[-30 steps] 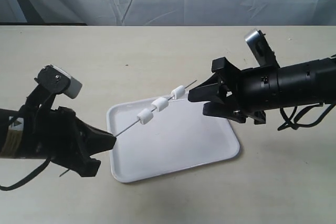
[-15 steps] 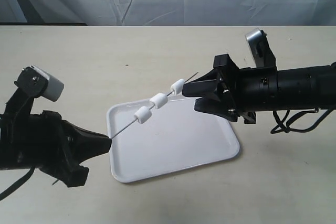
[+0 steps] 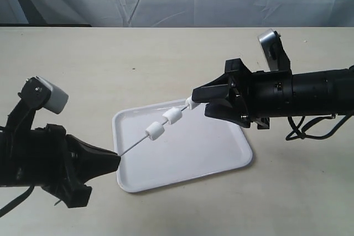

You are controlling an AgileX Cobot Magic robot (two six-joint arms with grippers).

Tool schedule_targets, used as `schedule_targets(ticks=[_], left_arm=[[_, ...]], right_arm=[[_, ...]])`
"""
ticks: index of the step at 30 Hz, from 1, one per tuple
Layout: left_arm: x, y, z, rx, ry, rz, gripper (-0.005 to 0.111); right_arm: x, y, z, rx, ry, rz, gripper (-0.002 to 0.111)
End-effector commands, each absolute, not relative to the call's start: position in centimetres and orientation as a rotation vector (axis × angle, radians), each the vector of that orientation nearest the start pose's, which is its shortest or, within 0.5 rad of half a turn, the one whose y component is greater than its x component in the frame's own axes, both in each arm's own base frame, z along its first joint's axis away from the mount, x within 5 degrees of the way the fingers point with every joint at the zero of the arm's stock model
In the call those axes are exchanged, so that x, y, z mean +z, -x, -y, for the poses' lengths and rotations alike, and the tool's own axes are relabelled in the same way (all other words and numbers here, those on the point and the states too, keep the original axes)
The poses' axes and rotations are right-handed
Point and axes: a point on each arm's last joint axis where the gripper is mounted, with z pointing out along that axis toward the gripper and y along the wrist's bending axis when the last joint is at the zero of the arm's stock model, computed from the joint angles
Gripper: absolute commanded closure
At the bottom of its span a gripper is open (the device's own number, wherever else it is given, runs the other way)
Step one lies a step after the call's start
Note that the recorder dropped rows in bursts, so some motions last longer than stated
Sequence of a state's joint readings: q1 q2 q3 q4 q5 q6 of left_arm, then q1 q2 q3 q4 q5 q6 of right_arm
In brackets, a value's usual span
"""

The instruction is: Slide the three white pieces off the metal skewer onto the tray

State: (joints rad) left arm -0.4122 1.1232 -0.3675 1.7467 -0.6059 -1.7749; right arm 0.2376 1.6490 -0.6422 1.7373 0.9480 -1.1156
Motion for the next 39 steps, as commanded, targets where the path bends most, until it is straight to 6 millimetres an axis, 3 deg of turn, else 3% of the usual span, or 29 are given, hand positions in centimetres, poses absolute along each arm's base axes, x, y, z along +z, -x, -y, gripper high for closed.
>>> schedule_targets(ticks=[1,13,19,32,39], left_arm=[[20.41,-13.69,11.95,-0.937,-0.801,-2.219,0.107],[20.98,-13.53,12.40,-1.018,-0.812,-2.150,0.107],[20.96,-13.62,12.35,-1.004,-0.807,-2.150,0.107],[20.52,-14.12,11.86,-0.883,-0.804,-2.176,0.107],[20.52,-14.14,11.85,-0.881,-0.803,-2.176,0.107]], right_arm=[[18.14,-24.72,-13.57,1.548,-0.029,-2.382,0.058],[18.17,-24.69,-13.59,1.554,-0.029,-2.381,0.058],[18.23,-24.65,-13.63,1.566,-0.027,-2.379,0.076],[18.37,-24.54,-13.71,1.593,-0.016,-2.370,0.077],[18.40,-24.52,-13.73,1.599,-0.013,-2.368,0.100]])
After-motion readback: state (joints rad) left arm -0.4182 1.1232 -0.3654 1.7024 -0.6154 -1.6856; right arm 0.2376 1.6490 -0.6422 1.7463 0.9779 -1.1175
